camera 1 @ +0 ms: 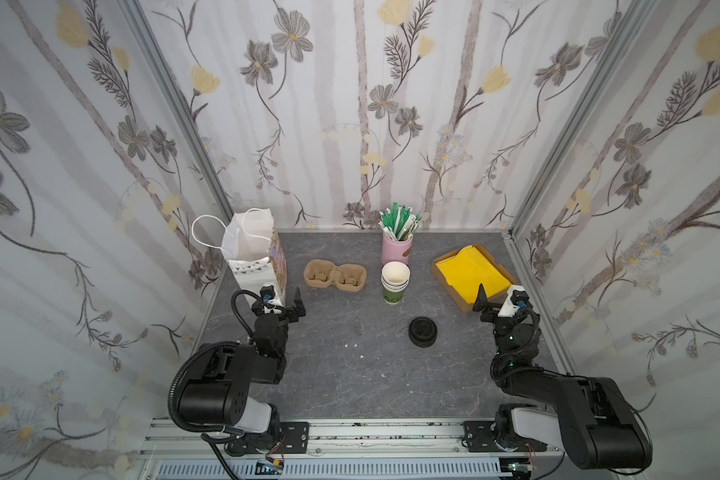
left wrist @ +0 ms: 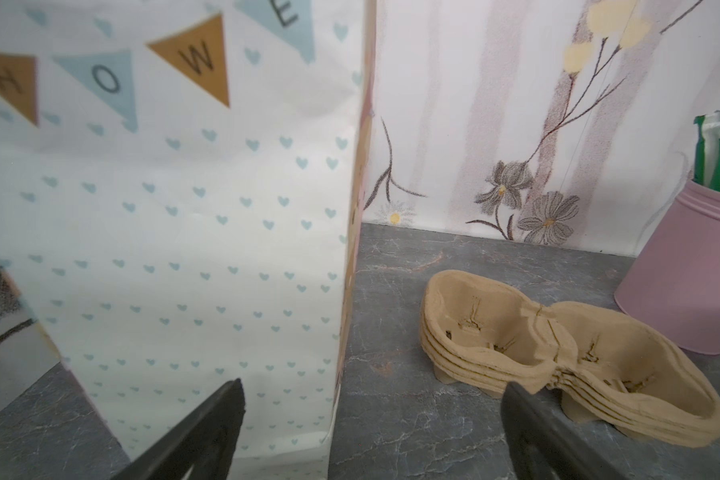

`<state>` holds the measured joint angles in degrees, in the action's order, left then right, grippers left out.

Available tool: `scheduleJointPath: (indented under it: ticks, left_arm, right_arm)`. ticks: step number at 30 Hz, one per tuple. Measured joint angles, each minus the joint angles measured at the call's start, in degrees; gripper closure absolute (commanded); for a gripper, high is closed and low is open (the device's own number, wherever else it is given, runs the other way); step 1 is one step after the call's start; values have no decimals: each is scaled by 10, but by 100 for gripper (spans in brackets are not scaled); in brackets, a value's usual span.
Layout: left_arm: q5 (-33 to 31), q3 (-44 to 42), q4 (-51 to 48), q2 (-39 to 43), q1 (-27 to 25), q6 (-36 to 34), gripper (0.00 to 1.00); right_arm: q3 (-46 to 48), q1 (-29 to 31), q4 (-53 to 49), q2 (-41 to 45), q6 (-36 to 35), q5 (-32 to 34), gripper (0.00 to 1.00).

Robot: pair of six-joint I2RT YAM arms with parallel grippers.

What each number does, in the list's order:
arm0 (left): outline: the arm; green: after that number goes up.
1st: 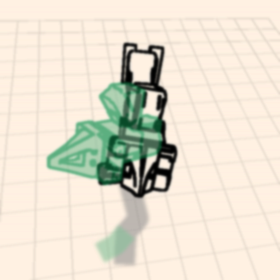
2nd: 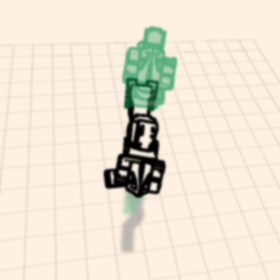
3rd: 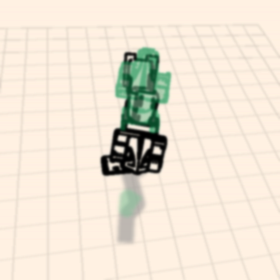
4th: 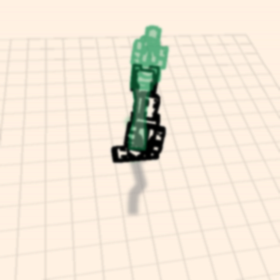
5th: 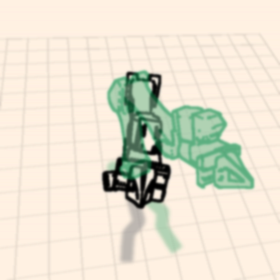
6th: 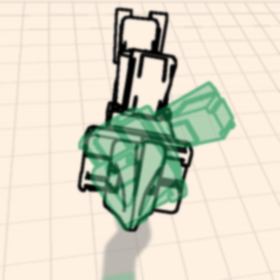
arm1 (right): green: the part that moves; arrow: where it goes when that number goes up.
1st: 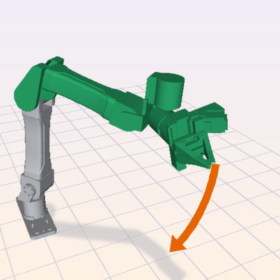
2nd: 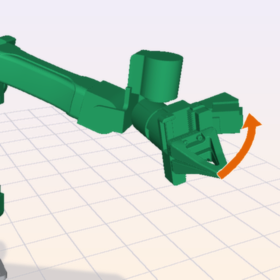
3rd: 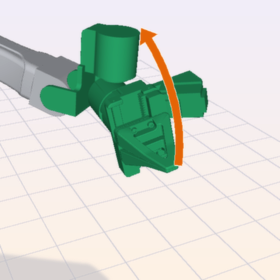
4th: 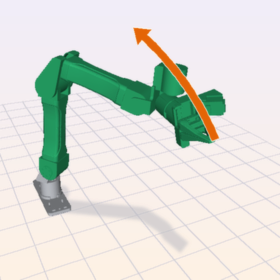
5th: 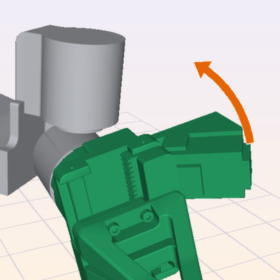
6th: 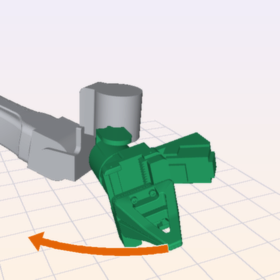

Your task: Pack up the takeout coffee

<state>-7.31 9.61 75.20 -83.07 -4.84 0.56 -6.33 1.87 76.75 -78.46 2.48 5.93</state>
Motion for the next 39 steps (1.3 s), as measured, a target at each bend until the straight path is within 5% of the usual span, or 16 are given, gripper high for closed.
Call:
scheduleJointPath:
  ticks: [11,22,31,39]
  left_arm:
    - [13,-7,-105,172,-57,1,8]
    - [33,97,-373,291,-137,51,19]
    - [43,231,-628,291,-243,131,35]
    - [17,345,-742,224,-333,202,48]
  right_arm:
    - [-78,3,-232,135,9,-35,16]
    - [-186,6,-522,218,65,-71,29]
    - [-317,7,-732,254,151,-82,39]
    - [-494,62,-889,168,177,-135,58]
